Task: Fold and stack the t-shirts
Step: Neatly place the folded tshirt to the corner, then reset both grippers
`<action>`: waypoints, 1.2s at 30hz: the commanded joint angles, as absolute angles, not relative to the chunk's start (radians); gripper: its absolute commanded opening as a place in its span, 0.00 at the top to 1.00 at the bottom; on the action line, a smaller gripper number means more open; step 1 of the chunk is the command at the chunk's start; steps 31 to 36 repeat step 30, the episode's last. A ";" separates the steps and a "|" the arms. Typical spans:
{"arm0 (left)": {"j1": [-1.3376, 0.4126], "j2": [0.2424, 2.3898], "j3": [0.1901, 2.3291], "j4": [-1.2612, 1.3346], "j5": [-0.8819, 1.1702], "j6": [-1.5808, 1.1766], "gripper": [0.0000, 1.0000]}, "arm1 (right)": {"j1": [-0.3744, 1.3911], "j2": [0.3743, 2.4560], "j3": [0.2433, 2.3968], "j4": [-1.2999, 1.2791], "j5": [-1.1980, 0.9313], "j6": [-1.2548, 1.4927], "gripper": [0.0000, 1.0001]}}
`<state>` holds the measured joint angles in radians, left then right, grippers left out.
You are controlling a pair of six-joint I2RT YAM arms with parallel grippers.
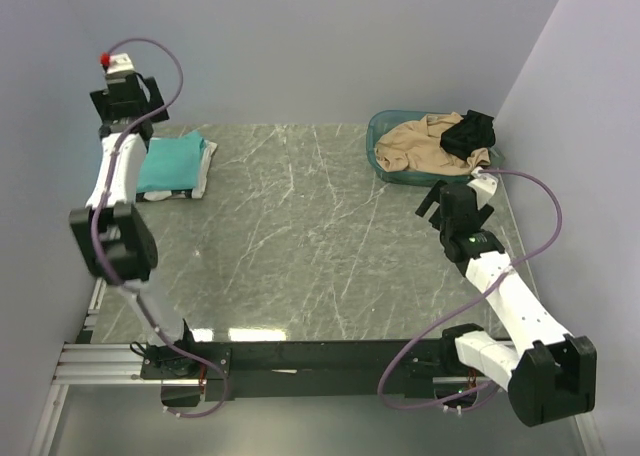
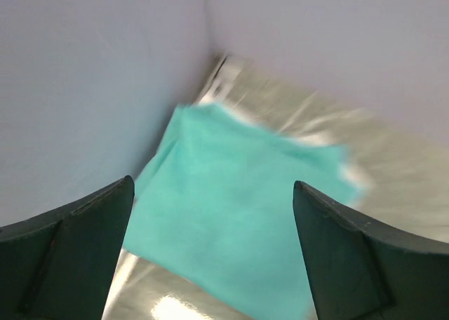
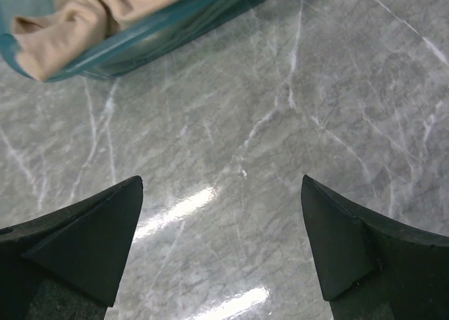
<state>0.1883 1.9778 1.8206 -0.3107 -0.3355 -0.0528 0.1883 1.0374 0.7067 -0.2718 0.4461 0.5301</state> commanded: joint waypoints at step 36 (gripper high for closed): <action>-0.290 0.683 0.684 -0.230 -0.322 -0.785 0.01 | 0.181 0.635 0.535 -0.268 0.170 0.535 0.00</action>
